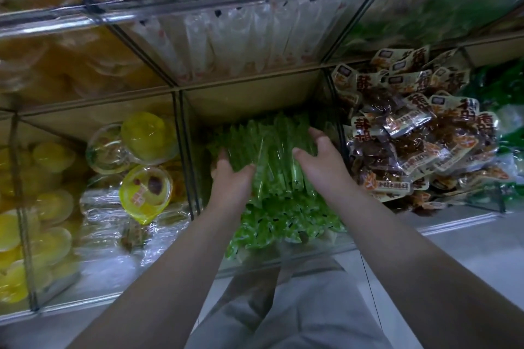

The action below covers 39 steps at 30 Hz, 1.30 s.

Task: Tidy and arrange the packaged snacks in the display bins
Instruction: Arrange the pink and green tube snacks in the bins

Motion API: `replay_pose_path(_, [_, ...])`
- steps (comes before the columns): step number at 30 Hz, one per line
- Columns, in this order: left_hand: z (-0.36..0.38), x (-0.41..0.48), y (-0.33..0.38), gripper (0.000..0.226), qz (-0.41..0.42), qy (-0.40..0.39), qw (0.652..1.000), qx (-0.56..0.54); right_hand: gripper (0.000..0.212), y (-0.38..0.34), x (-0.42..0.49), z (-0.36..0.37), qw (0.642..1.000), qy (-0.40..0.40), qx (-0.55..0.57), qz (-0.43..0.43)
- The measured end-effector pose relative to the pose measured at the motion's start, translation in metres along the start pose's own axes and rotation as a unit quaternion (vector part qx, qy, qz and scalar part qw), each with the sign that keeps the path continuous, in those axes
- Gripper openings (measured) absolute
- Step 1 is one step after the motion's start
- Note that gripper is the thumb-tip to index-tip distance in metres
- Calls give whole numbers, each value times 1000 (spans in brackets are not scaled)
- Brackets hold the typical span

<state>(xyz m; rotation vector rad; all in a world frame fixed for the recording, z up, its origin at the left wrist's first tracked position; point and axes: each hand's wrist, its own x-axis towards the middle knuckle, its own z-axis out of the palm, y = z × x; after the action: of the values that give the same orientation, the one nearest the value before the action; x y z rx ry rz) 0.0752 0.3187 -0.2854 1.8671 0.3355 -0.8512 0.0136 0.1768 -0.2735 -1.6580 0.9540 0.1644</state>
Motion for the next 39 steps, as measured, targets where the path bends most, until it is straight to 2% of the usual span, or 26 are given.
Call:
replay_pose_path(5, [3, 18, -5, 88, -45, 5, 999, 0, 77, 15, 11, 19, 997, 10, -69, 16])
replay_pose_path(9, [1, 30, -8, 88, -100, 0, 993, -61, 82, 25, 18, 26, 996, 29, -79, 14])
replay_pose_path(11, [2, 31, -8, 89, -98, -8, 993, -59, 82, 29, 23, 28, 996, 34, -80, 17])
replay_pose_path(15, [10, 29, -11, 101, -45, -10, 999, 1, 77, 32, 36, 37, 998, 56, -29, 22])
replay_pose_path(18, [14, 40, -8, 97, 49, -10, 998, 34, 65, 21, 46, 53, 997, 64, 27, 13])
replay_pose_path(20, [16, 56, 0, 92, 90, -14, 991, 95, 58, 13, 55, 62, 997, 71, -7, -17])
replay_pose_path(23, [19, 66, 7, 87, 120, -2, 972, 202, 62, 6, 66, 57, 984, 85, -156, -35])
replay_pose_path(26, [15, 50, -2, 87, 186, 38, 934, 303, 71, 9, 59, 38, 956, 71, -270, -91])
replay_pose_path(28, [10, 34, -12, 94, 211, -5, 896, 391, 78, 13, 46, 27, 927, 42, -330, -172])
replay_pose_path(30, [5, 22, -21, 100, 222, -66, 847, 478, 82, 17, 32, 22, 890, -7, -406, -209])
replay_pose_path(32, [6, 15, -27, 102, 250, -92, 792, 550, 75, 26, 22, 25, 848, -43, -472, -237])
replay_pose_path(34, [8, 16, -29, 101, 265, -101, 753, 594, 73, 30, 15, 32, 805, -77, -520, -277])
replay_pose_path(39, [11, 27, -25, 83, 237, -79, 724, 643, 83, 30, 34, 30, 747, -85, -604, -266])
